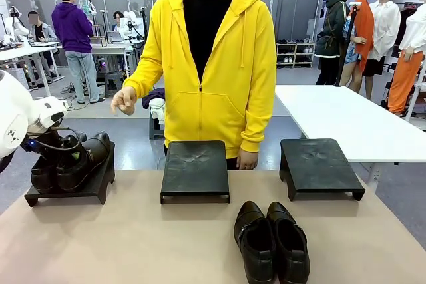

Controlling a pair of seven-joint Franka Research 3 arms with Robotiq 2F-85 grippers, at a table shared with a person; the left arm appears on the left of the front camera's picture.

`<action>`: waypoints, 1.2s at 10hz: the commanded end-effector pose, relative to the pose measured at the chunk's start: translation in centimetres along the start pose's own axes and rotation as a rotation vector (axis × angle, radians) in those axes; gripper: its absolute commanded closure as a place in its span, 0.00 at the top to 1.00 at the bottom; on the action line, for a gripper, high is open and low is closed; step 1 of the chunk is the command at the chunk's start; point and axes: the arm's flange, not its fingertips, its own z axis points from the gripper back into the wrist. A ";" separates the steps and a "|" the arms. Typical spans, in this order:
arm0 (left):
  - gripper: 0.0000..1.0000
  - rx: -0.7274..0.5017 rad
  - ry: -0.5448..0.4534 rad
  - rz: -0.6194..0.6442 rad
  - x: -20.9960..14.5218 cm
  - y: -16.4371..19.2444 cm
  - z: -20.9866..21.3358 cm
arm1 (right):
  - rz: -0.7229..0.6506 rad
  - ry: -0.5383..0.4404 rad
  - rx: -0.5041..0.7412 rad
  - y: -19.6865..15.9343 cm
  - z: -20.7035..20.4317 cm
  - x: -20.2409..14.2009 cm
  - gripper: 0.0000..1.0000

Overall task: Place the shoes on the stand as instructed by the person.
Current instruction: Pick up one pair of Shoes and place it on the Shoes Stand indicated by the person, then pick up another pair of Shoes and place it on the Shoes Stand indicated by the person.

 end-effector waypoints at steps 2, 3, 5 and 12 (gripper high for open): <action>1.00 0.001 0.007 -0.002 0.1 0.3 -0.6 | 0.020 -0.010 0.008 0.0 0.1 0.1 1.00; 1.00 0.001 0.007 -0.002 0.1 0.3 -0.6 | 0.020 -0.010 0.008 0.0 0.1 0.1 1.00; 1.00 0.001 0.007 -0.002 0.1 0.3 -0.6 | 0.020 -0.010 0.008 0.0 0.1 0.1 1.00; 1.00 -0.046 0.054 -0.038 0.7 1.1 2.1 | 0.020 -0.010 0.008 0.0 0.1 0.1 1.00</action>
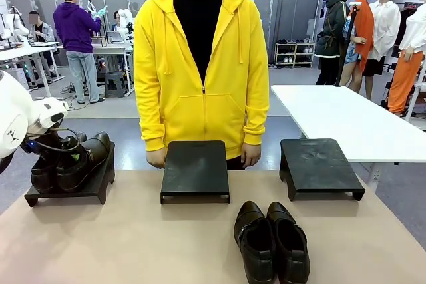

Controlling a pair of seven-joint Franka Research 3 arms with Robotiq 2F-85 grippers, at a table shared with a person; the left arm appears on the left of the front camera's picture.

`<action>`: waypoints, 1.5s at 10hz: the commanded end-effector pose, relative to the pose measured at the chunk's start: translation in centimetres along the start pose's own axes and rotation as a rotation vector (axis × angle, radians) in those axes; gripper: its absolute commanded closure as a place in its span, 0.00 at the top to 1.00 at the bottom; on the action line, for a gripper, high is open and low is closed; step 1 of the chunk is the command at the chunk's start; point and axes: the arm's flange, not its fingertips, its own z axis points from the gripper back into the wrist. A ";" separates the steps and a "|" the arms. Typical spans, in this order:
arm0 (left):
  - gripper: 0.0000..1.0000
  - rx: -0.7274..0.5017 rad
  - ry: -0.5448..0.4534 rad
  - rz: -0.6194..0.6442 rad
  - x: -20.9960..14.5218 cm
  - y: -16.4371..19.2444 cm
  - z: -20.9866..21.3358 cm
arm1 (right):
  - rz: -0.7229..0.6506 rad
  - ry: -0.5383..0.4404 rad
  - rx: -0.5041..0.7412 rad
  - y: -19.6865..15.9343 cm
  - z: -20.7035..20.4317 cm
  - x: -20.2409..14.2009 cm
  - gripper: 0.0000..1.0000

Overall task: Place the shoes on the stand as instructed by the person.
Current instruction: Pick up another pair of Shoes and place it on the Shoes Stand indicated by the person.

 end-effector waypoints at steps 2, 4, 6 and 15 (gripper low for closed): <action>1.00 -0.237 0.139 -0.004 0.3 2.8 8.1 | 0.020 -0.011 0.008 0.0 0.1 0.1 1.00; 1.00 -0.383 0.265 -0.012 -2.2 4.2 13.6 | 0.020 -0.011 0.008 0.0 0.1 0.1 1.00; 1.00 -0.551 0.302 -0.001 -6.0 7.4 17.7 | 0.020 -0.011 0.008 0.0 0.1 0.1 1.00; 1.00 -1.259 -0.024 0.270 -24.4 18.5 13.3 | 0.020 -0.011 0.008 0.0 0.1 0.1 1.00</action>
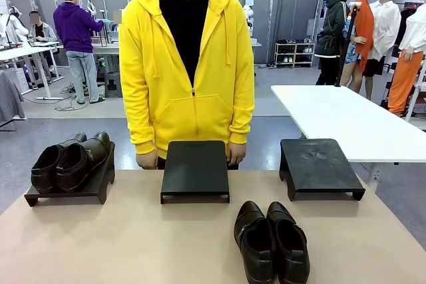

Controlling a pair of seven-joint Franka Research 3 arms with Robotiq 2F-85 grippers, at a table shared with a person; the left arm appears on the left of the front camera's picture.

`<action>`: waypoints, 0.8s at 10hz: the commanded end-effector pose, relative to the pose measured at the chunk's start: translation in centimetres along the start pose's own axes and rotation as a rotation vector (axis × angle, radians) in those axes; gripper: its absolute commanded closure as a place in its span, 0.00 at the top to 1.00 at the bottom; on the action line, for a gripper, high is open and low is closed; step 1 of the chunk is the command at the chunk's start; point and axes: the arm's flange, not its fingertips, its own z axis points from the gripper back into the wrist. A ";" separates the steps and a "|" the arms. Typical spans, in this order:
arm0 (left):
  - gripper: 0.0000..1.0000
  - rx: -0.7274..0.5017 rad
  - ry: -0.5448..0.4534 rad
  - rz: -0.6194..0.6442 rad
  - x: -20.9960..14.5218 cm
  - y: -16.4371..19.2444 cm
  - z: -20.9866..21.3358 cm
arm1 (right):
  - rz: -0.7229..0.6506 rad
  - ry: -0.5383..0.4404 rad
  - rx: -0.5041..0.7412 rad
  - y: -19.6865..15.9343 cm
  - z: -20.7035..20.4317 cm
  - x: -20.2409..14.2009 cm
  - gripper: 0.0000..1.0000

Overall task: Place the shoes on the stand as instructed by the person.
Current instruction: Pick up another pair of Shoes and place it on the Shoes Stand indicated by the person.

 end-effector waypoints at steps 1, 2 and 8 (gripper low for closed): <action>1.00 -0.046 -0.007 -0.018 0.8 1.6 0.5 | 0.021 -0.011 0.008 0.0 0.2 0.1 1.00; 1.00 -0.070 -0.027 -0.038 1.0 1.7 0.8 | 0.021 -0.011 0.008 0.0 0.2 0.1 1.00; 1.00 -0.038 -0.023 -0.004 -0.3 1.8 0.1 | 0.021 -0.011 0.008 0.0 0.2 0.1 1.00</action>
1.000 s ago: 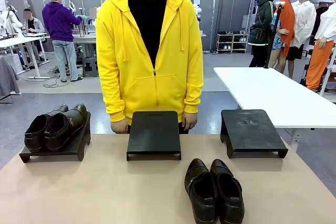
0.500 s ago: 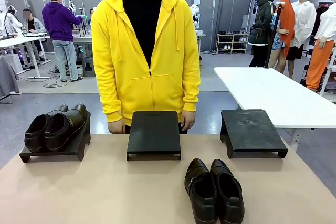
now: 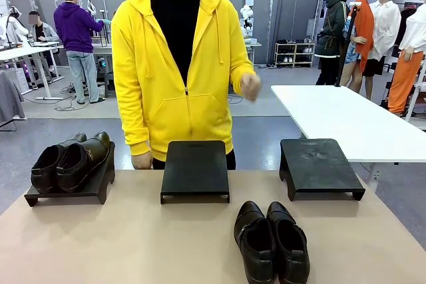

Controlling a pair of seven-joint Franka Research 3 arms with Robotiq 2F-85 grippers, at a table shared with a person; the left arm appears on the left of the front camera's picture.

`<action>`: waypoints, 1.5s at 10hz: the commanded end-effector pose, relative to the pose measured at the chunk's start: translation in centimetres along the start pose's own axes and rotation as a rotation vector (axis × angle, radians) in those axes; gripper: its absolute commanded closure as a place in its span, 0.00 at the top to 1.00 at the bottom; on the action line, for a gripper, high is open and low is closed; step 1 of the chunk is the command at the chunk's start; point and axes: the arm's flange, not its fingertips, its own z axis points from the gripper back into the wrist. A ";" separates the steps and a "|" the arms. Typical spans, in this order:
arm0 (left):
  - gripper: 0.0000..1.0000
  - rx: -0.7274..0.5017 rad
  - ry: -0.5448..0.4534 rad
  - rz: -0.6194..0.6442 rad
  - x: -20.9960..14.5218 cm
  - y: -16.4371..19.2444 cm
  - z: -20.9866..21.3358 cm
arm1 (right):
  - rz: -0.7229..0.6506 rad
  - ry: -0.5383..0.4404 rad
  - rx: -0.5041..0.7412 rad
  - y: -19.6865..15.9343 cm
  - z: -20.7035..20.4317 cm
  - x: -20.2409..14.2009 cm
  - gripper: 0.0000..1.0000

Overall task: Place the shoes on the stand as instructed by the person.
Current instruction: Pick up another pair of Shoes and place it on the Shoes Stand indicated by the person.

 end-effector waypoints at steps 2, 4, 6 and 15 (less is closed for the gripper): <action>1.00 -0.017 -0.002 -0.012 -0.2 -0.4 -0.1 | 0.021 -0.011 0.008 0.0 0.1 0.1 1.00; 1.00 -0.017 -0.002 -0.012 -0.2 -0.4 -0.1 | 0.021 -0.011 0.008 0.0 0.1 0.1 1.00; 1.00 -0.017 -0.002 -0.012 -0.2 -0.4 -0.1 | 0.021 -0.011 0.008 0.0 0.1 0.1 1.00; 1.00 -0.017 -0.002 -0.012 -0.2 -0.4 -0.1 | 0.348 0.576 -0.206 19.2 -21.5 4.7 1.00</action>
